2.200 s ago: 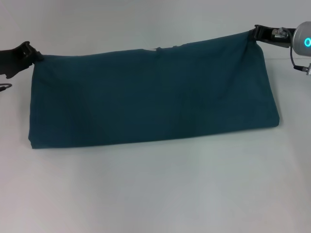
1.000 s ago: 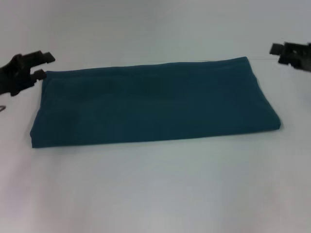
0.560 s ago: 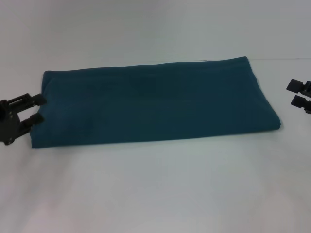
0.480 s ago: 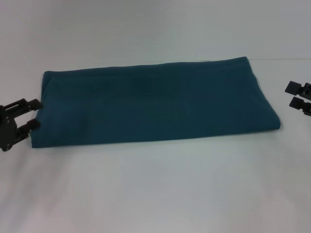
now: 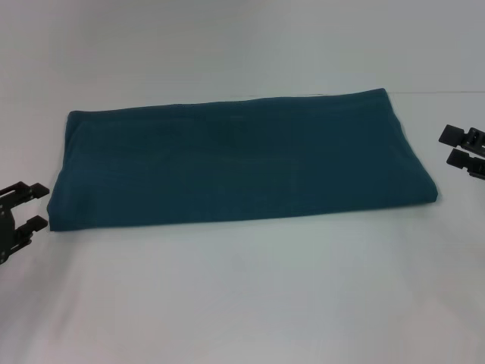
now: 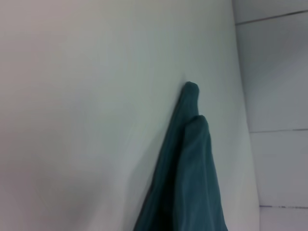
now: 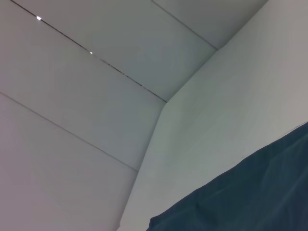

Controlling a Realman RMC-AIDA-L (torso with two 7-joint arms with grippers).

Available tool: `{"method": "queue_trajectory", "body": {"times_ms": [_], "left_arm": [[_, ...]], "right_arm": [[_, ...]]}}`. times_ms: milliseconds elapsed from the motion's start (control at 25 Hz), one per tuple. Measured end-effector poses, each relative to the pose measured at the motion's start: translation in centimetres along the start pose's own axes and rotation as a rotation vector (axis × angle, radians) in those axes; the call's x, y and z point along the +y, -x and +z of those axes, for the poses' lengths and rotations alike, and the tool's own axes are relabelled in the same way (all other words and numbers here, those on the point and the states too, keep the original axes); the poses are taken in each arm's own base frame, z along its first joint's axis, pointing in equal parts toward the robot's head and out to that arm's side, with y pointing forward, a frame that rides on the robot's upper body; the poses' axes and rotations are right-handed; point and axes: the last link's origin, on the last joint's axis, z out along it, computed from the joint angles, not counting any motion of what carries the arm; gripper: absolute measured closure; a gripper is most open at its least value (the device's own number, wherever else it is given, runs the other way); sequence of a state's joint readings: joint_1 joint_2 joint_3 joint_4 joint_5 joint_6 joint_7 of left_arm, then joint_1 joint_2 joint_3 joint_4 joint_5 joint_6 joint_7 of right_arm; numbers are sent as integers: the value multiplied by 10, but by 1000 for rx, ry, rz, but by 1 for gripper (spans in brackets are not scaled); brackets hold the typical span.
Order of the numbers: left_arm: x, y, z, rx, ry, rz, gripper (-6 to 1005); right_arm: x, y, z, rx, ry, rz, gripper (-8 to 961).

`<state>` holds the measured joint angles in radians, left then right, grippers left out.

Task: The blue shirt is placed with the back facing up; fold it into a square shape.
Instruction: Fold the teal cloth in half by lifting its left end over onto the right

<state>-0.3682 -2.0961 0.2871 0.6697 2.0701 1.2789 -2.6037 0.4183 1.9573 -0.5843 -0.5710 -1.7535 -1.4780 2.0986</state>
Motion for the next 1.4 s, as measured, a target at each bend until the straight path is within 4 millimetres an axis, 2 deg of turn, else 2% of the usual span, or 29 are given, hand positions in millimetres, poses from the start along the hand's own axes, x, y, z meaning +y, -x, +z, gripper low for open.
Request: {"method": "queue_trajectory", "body": {"times_ms": [440,720,1120,1400], "left_arm": [[9,1,19,9,9,-5,386],[-1,1,27,46,-46,-23,387],[-3,2,29,22,-68,-11,386],[3,-1,16,19,-19,-5,386]], "right_arm": [[-4,-3,2,1,-12,9,8],[-7,-7,-1,2,-21,14,9],[-11,-9,-3,3,-38,21,9],[-12,-9,-4,0,-40,25,9]]}}
